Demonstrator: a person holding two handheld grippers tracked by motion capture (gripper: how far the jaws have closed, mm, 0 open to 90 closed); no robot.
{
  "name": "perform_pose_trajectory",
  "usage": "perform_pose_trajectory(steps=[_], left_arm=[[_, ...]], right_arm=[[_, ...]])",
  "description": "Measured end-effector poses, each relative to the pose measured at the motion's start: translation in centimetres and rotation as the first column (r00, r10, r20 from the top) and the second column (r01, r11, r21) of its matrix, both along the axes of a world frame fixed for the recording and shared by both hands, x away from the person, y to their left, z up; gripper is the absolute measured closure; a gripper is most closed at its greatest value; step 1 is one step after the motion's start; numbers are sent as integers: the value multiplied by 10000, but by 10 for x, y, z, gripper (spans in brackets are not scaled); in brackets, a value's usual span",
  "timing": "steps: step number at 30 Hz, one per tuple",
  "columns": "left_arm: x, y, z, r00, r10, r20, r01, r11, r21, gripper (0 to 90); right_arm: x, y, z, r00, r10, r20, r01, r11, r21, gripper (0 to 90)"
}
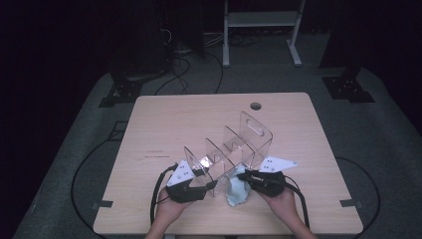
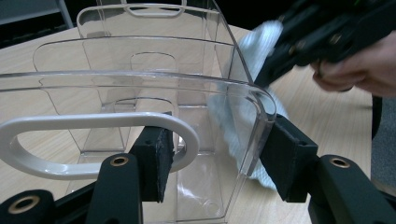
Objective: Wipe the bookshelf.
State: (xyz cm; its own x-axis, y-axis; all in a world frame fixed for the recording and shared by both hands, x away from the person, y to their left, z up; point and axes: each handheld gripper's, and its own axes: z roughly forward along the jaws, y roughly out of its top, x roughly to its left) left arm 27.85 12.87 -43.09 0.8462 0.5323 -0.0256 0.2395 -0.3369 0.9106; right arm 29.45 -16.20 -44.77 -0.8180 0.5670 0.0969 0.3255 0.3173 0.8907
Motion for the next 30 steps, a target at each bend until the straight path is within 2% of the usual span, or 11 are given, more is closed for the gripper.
perform_pose_trajectory(steps=[4, 7, 10, 13, 15, 18, 21, 24, 26, 28, 30], left_arm=[[0, 0, 0, 10000, -28, -11, 28, 10000, -1, 467], [0, 0, 0, 10000, -45, -7, 45, 10000, -26, 468], [0, 0, 0, 10000, -52, -12, 52, 10000, -3, 467], [0, -1, 1, 10000, -66, -12, 66, 10000, 48, 468], [0, -1, 1, 10000, -72, -8, 72, 9999, 77, 467], [0, -1, 1, 10000, -79, -6, 79, 9999, 75, 467], [0, -1, 0, 10000, -78, -11, 78, 10000, -3, 468], [0, -1, 1, 10000, -83, -15, 83, 10000, 49, 468], [0, -1, 0, 10000, -81, 5, 81, 9999, 77, 468], [-1, -1, 0, 10000, -73, 12, 73, 9999, 82, 467], [0, -1, 0, 10000, -79, 18, 79, 9999, 75, 467]], right_arm=[[4, 4, -22, 9976, 12, -688, -53, 9982, -591, 812], [-1, 4, -6, 9997, -1, -263, -3, 9999, -155, 812], [-2, 5, -2, 10000, 9, -58, -10, 9996, -290, 812], [1, 7, -16, 9993, -22, -369, -1, 9980, -627, 812], [9, 11, -40, 9955, -141, -933, 26, 9925, -1223, 812], [10, 11, -44, 9947, -120, -1022, -2, 9930, -1184, 812], [7, 7, -26, 9980, -124, -623, 87, 9982, -598, 811], [6, 6, -20, 9989, -127, -456, 102, 9985, -536, 811], [7, 6, -25, 9984, -119, -558, 94, 9989, -462, 811], [10, 9, -37, 9956, -98, -935, 19, 9964, -844, 811], [11, 9, -41, 9942, -93, -1073, 1, 9963, -855, 811]])
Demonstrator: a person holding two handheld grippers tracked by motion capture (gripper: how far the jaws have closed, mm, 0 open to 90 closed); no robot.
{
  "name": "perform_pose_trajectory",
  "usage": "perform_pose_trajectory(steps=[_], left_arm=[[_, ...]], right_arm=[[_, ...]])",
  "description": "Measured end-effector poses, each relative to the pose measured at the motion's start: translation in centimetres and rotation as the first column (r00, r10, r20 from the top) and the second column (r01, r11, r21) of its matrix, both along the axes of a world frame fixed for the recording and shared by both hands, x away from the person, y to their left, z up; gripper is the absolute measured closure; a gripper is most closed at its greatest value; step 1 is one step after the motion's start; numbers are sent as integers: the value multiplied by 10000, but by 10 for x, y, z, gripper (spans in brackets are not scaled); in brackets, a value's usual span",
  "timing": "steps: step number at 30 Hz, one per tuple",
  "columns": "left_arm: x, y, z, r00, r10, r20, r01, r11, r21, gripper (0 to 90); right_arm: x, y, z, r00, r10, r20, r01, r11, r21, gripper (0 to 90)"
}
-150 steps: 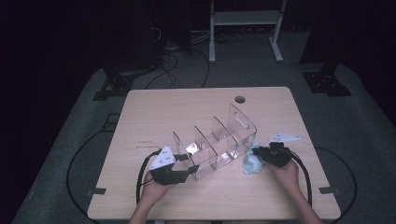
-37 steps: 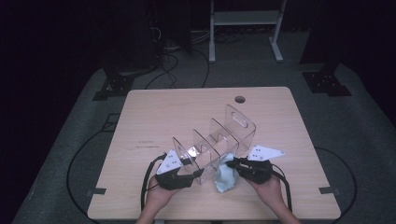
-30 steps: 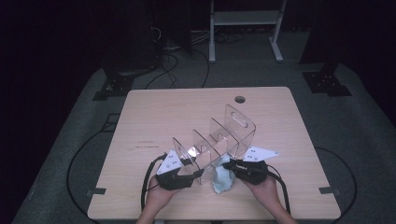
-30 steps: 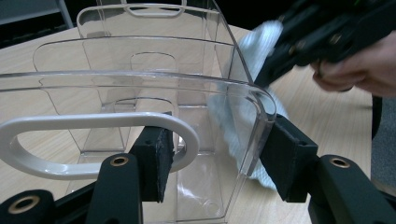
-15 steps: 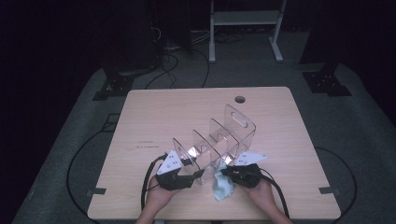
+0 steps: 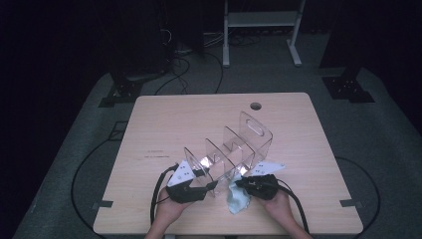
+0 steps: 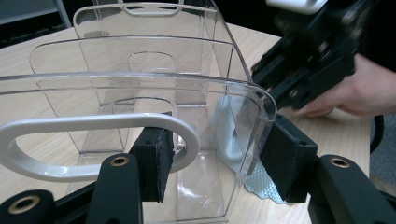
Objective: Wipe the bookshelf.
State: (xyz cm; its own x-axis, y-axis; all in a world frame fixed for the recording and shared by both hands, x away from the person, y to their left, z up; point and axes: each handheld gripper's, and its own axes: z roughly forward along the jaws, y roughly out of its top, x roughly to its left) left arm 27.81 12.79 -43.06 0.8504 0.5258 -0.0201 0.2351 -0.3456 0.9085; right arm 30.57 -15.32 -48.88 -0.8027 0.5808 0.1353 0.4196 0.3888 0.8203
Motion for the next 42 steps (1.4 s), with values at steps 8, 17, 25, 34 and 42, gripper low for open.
perform_pose_trajectory(steps=[8, 17, 25, 34, 42], left_arm=[[0, 0, 0, 10000, -12, -15, 12, 10000, -15, 468], [0, 0, 0, 10000, -23, -16, 22, 10000, -28, 467], [0, 0, 0, 10000, -56, -29, 56, 10000, 46, 466], [0, 0, 1, 10000, -63, -43, 63, 10000, 28, 467], [0, 1, 1, 9999, -98, -50, 99, 9999, 71, 466]], right_arm=[[-4, -3, 21, 9984, -19, 568, -4, 9992, 402, 812], [-2, -1, 10, 9996, 0, 265, -5, 9998, 189, 811], [-3, -2, 8, 9996, -8, 272, 2, 9998, 201, 810], [-5, -4, 20, 9987, -39, 518, 10, 9985, 550, 812], [-1, -2, 2, 10000, 9, -83, -7, 9996, 271, 813]])
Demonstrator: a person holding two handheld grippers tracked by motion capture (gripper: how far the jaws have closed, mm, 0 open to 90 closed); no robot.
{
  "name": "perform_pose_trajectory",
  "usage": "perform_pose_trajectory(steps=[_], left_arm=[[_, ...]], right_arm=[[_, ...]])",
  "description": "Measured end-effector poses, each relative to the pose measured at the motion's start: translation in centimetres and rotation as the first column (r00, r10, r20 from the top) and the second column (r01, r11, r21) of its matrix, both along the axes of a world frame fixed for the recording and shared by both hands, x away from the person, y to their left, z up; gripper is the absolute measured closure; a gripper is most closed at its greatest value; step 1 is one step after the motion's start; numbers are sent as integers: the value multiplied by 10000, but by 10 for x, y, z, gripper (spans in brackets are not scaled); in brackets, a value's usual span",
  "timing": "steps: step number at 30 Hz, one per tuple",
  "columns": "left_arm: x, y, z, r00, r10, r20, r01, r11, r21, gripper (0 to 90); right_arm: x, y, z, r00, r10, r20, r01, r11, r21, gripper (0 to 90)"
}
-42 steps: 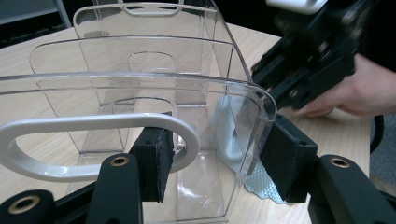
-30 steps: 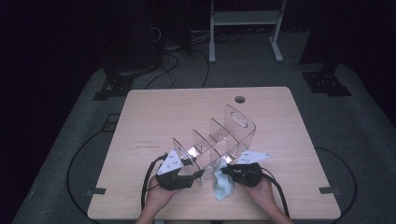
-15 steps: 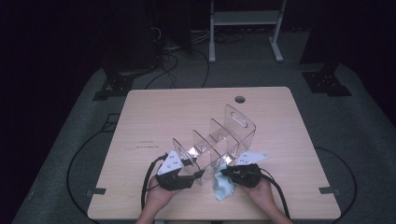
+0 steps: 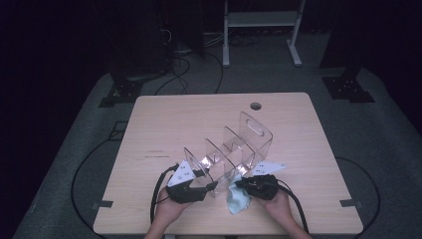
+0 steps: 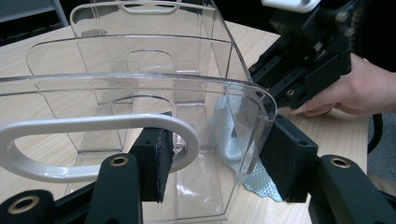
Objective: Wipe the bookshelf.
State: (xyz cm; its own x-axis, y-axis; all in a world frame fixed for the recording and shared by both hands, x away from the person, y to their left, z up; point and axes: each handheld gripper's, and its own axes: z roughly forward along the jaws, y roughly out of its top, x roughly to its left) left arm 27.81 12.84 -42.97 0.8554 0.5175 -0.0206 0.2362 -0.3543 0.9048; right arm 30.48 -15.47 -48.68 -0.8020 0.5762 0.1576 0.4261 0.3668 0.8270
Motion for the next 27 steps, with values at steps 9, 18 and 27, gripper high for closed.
perform_pose_trajectory(steps=[9, 18, 27], left_arm=[[0, 1, 0, 10000, -41, 9, 41, 10000, 86, 468], [0, 2, 2, 9999, -150, -17, 151, 9998, 152, 468], [-1, 2, 3, 9998, -172, -58, 173, 9995, 263, 466]], right_arm=[[0, 0, 0, 10000, 79, 54, -79, 10000, 13, 813], [5, -25, 18, 9969, -653, 446, 629, 9967, 517, 813], [17, -54, 27, 9892, -1402, 414, 1356, 9858, 992, 814]])
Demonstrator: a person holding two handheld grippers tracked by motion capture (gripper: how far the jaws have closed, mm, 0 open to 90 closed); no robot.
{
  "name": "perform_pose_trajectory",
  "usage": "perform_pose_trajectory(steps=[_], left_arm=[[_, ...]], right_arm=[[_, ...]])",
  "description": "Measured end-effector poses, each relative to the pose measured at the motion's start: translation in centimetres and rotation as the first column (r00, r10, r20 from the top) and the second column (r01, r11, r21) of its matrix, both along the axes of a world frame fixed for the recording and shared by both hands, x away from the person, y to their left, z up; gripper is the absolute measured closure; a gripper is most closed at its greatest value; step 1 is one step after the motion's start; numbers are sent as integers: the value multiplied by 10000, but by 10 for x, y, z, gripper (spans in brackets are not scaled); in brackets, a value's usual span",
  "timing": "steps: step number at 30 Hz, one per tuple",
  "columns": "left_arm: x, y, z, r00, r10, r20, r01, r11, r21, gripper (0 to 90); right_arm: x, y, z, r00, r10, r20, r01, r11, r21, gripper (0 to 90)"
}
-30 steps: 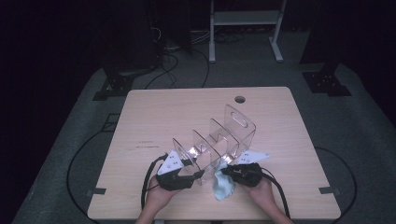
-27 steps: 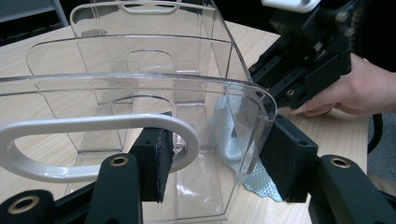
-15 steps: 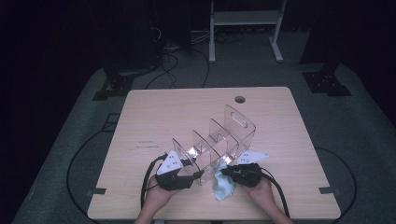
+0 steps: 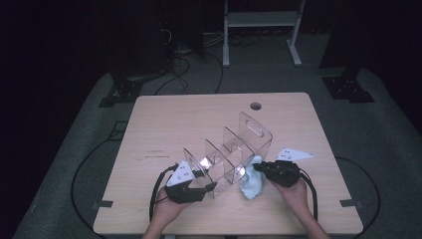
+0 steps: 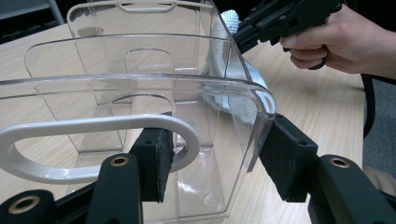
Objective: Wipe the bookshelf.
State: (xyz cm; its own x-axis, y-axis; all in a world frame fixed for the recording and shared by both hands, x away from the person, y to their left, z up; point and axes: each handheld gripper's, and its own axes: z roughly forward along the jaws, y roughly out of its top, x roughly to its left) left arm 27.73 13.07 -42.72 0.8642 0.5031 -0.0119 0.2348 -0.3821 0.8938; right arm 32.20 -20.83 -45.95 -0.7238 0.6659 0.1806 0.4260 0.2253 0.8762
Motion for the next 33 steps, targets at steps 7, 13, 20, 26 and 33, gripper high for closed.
perform_pose_trajectory(steps=[7, 13, 20, 26, 33], left_arm=[[1, 6, 3, 9998, -109, -147, 110, 9999, 79, 463], [2, 7, 2, 9997, -207, -142, 208, 9998, 79, 462], [3, 14, 3, 9988, -472, -131, 473, 9989, 9, 429], [5, 23, 4, 9976, -674, -177, 674, 9977, -11, 352], [7, 42, 8, 9979, -628, -132, 626, 9979, -168, 331]], right_arm=[[-10, 21, 10, 9963, 841, 161, -832, 9953, -488, 814], [0, 2, 9, 9999, 97, -31, -97, 9999, -126, 815], [-8, 17, 11, 9980, 623, 74, -619, 9974, -370, 814], [-8, 13, 10, 9988, 480, 64, -478, 9983, -324, 815], [-8, 13, 10, 9988, 480, 78, -477, 9983, -344, 814]])
